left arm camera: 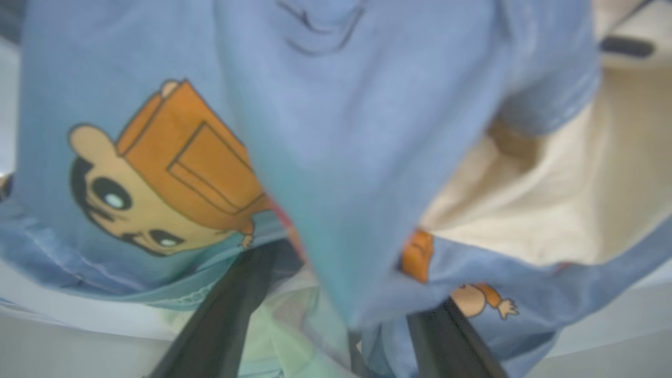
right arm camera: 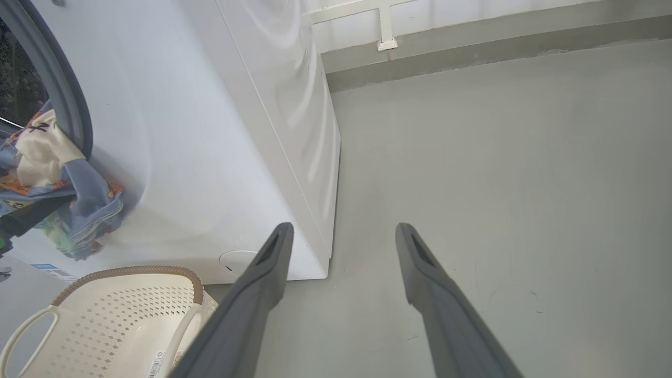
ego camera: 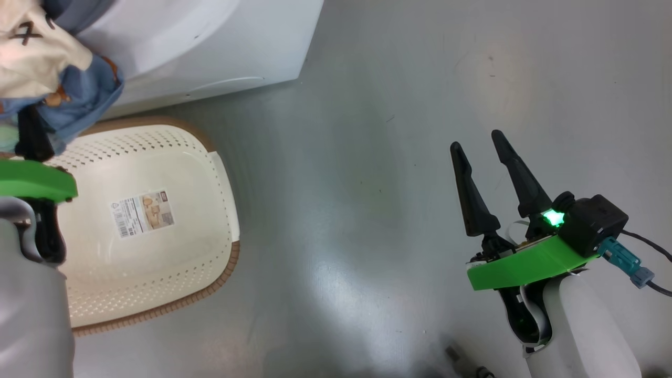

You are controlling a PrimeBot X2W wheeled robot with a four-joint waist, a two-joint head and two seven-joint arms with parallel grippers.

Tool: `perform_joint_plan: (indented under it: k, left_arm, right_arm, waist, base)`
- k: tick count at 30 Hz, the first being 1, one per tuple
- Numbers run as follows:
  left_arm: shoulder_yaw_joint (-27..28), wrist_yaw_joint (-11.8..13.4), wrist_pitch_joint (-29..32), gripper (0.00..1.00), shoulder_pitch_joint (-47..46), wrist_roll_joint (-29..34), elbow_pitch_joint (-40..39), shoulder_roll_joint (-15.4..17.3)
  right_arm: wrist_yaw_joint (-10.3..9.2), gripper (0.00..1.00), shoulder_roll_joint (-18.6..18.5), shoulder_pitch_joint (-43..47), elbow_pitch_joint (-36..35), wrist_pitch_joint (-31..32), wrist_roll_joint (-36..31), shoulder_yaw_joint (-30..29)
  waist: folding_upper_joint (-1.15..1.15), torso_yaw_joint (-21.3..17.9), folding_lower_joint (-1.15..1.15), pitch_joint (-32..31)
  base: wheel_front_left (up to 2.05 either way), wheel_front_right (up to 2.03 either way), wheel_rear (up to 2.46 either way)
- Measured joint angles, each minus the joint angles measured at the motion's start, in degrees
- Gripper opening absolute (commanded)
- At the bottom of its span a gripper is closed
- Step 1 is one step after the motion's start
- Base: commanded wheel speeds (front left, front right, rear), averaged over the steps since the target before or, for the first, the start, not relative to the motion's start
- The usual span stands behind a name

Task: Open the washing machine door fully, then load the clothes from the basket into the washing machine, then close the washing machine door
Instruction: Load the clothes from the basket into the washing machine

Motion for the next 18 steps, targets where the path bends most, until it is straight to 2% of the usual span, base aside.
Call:
perform_joint_plan:
  k: [1, 2, 3, 11, 18]
  left_arm:
    - [-0.1, 0.0, 0.0, 0.33, -0.4, -0.2, 0.1, 0.1]
    - [-0.5, 0.0, 0.0, 0.33, -0.6, -0.2, 0.2, 0.2]
    - [-0.7, -0.1, 0.0, 0.0, -0.6, -0.2, 0.2, 0.3]
    - [-2.9, -0.5, 0.0, 0.0, 3.0, -0.3, -5.0, -0.7]
    - [-0.8, -0.5, 0.0, 0.0, 9.5, 0.2, -17.2, -2.6]
  right_arm:
    - [0.0, 1.0, 0.0, -0.1, -0.1, 0.0, 0.1, 0.0]
    - [0.0, 1.0, 0.0, -0.1, -0.1, 0.0, 0.2, 0.0]
    - [0.0, 1.0, 0.0, -0.1, -0.1, 0.0, 0.3, -0.1]
    - [0.0, 1.0, 0.0, -0.1, 0.6, 0.0, 1.0, -0.1]
    - [0.0, 1.0, 0.0, -0.1, 1.2, 0.0, 1.0, 0.2]
  waist:
    - [0.0, -0.1, 0.0, 0.1]
    - [0.0, -0.1, 0.0, 0.2]
    - [0.0, -0.1, 0.0, 0.1]
    - [0.0, 0.6, 0.0, -1.7]
    - [0.0, 1.4, 0.0, -4.1]
  base:
    - [0.0, 0.0, 0.0]
    - [0.0, 0.0, 0.0]
    - [0.0, 0.0, 0.0]
    - [0.0, 0.0, 0.0]
    - [0.0, 0.0, 0.0]
